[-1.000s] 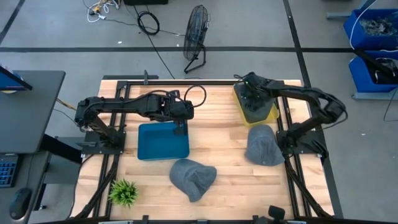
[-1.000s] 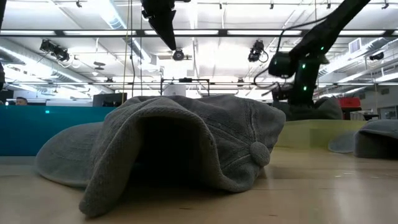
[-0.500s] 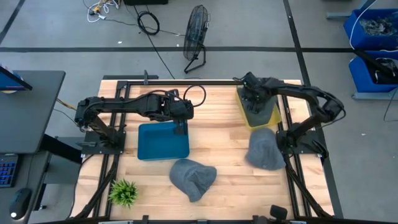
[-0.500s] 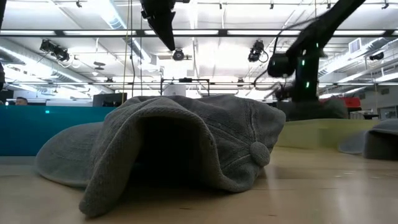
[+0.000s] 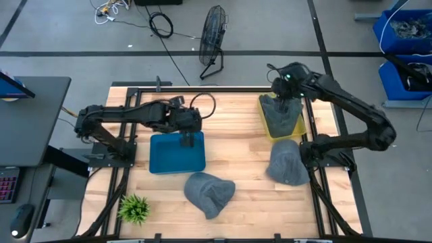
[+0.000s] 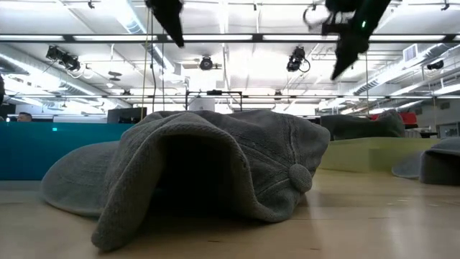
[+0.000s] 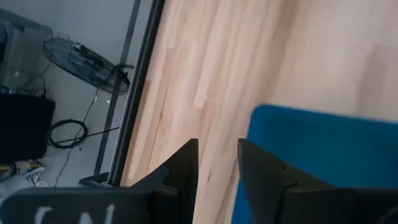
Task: Pick & Place hat
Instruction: Put the left blue cap into the blue bin
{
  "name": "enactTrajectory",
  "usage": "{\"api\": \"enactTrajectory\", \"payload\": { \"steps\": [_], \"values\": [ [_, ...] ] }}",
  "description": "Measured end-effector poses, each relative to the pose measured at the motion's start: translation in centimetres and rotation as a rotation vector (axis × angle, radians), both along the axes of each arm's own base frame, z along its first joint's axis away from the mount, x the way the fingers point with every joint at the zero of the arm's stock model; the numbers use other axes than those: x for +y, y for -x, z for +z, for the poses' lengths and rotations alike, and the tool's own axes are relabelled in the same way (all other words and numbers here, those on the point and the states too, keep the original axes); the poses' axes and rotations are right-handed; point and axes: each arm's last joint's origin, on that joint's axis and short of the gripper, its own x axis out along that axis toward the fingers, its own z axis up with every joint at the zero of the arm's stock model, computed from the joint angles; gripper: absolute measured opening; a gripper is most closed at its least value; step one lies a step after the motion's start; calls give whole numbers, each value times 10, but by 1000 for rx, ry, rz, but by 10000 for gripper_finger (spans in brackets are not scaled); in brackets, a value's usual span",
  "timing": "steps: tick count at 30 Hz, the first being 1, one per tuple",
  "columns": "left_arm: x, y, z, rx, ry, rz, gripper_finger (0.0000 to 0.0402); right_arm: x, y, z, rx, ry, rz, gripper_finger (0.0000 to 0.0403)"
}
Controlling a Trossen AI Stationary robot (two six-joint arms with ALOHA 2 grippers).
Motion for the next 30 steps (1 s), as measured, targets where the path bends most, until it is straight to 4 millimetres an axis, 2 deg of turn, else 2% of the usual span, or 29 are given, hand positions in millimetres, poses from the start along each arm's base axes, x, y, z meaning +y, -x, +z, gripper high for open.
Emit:
{"api": "enactTrajectory", "payload": {
  "steps": [4, 8, 10, 14, 19, 22, 26, 30],
  "values": [
    [-15, 20, 15, -50, 29, -5, 115, 29, -5, 12, -192, -138, 209, 4],
    [-30, 39, 25, -159, 74, -4, 115, 58, -16, 16, -280, -257, 372, 3],
    [-37, 47, 18, -209, 101, -6, 115, 70, -22, 11, -272, -275, 442, 3],
    [-46, 52, -13, -345, 174, -19, 115, 86, -34, -2, -249, -258, 511, 3],
    [-59, 33, -44, -548, 499, -130, 115, 93, -48, -13, -305, -199, 529, 12],
    [-69, 17, -64, -597, 696, -220, 115, 93, -55, -12, -345, -177, 544, 17],
    [-74, -2, -98, -546, 725, -214, 115, 92, -62, -10, -394, -148, 553, 16],
    [-78, -16, -117, -493, 721, -192, 115, 92, -63, -10, -397, -147, 553, 16]
  ]
}}
